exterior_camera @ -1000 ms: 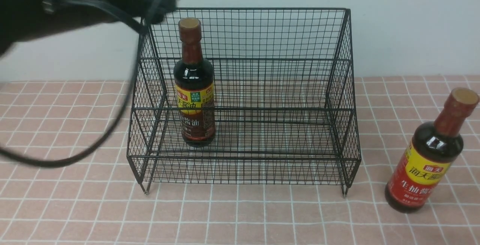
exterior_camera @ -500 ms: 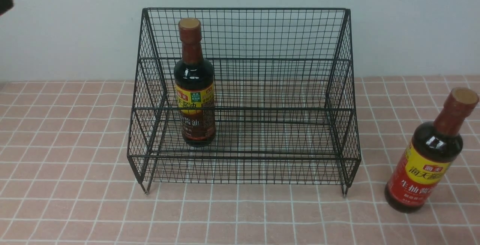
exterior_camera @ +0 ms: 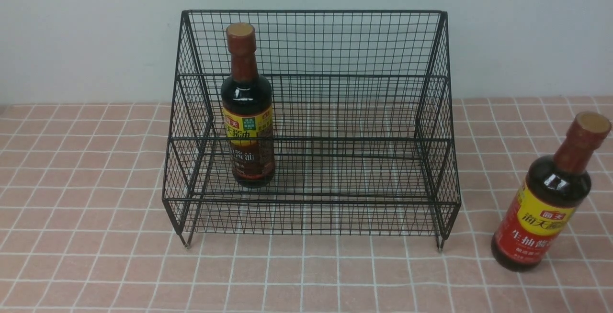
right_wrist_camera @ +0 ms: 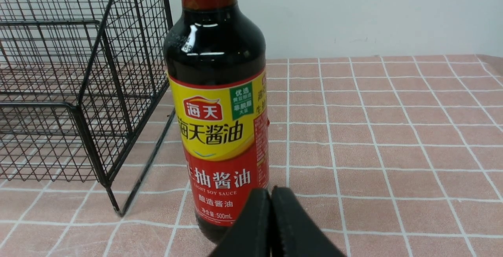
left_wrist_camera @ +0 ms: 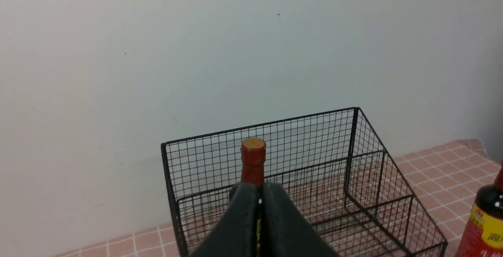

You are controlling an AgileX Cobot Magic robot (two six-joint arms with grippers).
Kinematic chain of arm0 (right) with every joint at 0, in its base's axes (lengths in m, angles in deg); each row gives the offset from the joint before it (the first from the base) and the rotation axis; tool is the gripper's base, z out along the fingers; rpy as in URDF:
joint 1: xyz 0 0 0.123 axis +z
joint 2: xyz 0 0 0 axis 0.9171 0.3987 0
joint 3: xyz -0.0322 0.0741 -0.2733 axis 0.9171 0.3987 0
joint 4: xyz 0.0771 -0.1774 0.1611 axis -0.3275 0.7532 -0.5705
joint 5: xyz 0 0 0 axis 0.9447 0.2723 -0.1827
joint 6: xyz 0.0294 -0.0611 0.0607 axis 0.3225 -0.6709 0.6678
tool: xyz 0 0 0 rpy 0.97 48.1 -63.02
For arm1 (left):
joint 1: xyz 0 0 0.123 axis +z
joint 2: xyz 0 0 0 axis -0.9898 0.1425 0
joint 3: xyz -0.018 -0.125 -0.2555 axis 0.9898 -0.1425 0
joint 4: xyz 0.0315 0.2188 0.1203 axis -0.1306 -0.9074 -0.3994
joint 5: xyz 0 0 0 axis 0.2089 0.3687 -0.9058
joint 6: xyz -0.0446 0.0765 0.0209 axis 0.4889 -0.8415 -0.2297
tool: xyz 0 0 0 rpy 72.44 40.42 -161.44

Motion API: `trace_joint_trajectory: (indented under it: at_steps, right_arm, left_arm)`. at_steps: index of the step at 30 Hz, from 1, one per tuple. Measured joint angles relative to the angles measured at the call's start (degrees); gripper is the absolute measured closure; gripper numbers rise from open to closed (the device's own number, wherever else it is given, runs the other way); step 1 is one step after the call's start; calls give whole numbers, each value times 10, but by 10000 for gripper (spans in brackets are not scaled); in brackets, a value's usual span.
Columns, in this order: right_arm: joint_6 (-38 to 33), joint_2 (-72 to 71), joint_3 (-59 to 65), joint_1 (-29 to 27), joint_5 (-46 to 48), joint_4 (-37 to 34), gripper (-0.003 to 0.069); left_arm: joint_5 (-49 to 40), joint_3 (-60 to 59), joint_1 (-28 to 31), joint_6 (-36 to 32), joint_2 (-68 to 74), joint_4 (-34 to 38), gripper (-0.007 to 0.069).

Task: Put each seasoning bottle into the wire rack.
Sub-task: Use the right arm to grab the condiment bottle closest to it

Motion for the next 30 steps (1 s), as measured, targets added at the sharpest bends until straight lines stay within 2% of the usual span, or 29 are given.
trace_joint_trajectory:
  at_steps: [4,7,13,18,30]
  right_arm:
    - [0,0,0,0,0,0,670]
    - [0,0,0,0,0,0,670]
    - [0,0,0,0,0,0,670]
    - [0,0,0,0,1,0,670]
    - [0,0,0,0,1,0,670]
  left_arm:
    - [-7,-47,2,-2,-28,-26,631]
    - [34,-139,23,-2,-83,-32,631]
    - [174,-409,96,-2,-228,-26,631]
    - [216,-555,126,-2,-249,-26,631]
    - [192,-571,131,-4,-249,-28,631]
